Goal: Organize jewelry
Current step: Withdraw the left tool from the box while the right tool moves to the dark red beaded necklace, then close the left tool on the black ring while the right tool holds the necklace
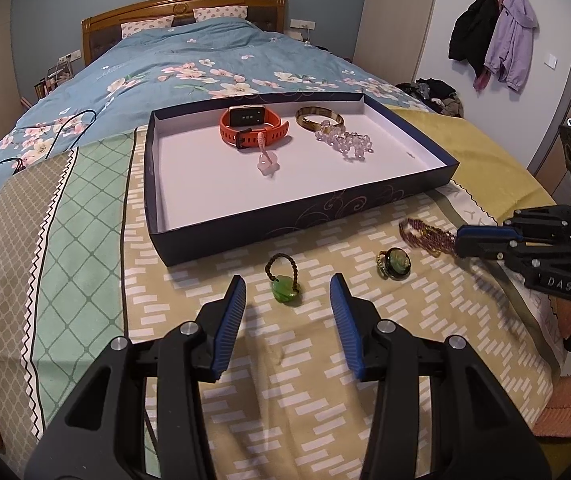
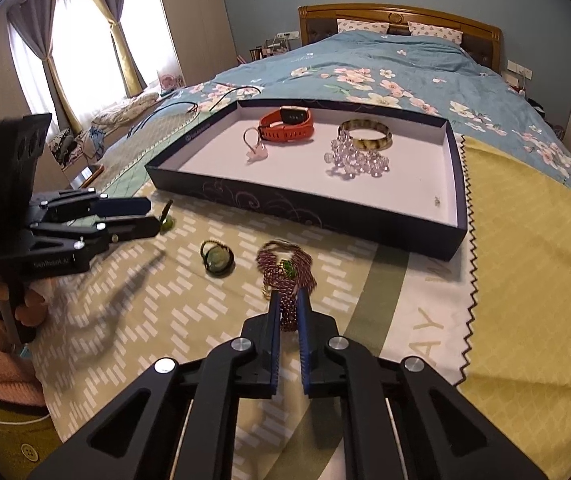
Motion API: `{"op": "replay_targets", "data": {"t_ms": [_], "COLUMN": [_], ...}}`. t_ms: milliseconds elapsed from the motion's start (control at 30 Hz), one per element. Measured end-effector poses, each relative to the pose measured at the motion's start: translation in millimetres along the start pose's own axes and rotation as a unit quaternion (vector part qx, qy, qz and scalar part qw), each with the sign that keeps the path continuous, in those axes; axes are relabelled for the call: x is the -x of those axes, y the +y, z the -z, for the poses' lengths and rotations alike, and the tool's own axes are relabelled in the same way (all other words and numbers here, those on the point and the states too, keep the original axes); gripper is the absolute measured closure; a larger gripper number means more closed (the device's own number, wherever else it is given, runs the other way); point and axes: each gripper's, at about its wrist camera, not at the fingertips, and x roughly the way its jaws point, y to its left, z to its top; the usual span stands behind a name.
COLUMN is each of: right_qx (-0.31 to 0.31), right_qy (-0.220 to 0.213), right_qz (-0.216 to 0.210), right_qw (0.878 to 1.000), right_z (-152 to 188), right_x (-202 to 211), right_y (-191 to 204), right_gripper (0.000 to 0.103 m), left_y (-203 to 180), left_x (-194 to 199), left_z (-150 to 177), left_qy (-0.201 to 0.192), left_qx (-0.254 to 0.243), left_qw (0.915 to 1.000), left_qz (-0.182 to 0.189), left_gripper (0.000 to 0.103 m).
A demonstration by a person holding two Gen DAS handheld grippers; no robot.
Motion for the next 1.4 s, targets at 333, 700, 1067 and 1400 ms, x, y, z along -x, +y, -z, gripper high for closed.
{"op": "replay_targets", "data": {"t_ms": [333, 700, 1067, 1400], "right_qx": [-0.022, -0.05, -0.069, -0.073], "right_qy": [-0.036, -0.057, -0.066, -0.061], "right_qz": [-0.031, -0.026, -0.026, -0.03], "right_qw": [0.999, 0.997, 0.995, 0.995], "right_z": [-26, -31, -27, -25], "right_x": [7, 16, 23, 21], "right_y": [-8, -23, -33, -37], "right_gripper": [0.097, 0.097, 0.097, 0.097], "left_y": [1, -1, -5, -39], "left_x": [-2, -5, -4, -3], "left_z": [0, 0, -3, -6], "left_qy": [0.003, 0.013, 0.006, -0.005], "left_qx": [0.003, 0.0, -0.004, -0.061], "left_qw": [1.0, 0.9999, 0.9999, 0.9968], "left_qz": [0.004, 0.01, 0.011, 0.052], "left_gripper": [0.06, 0.063, 0.067, 0.067]}}
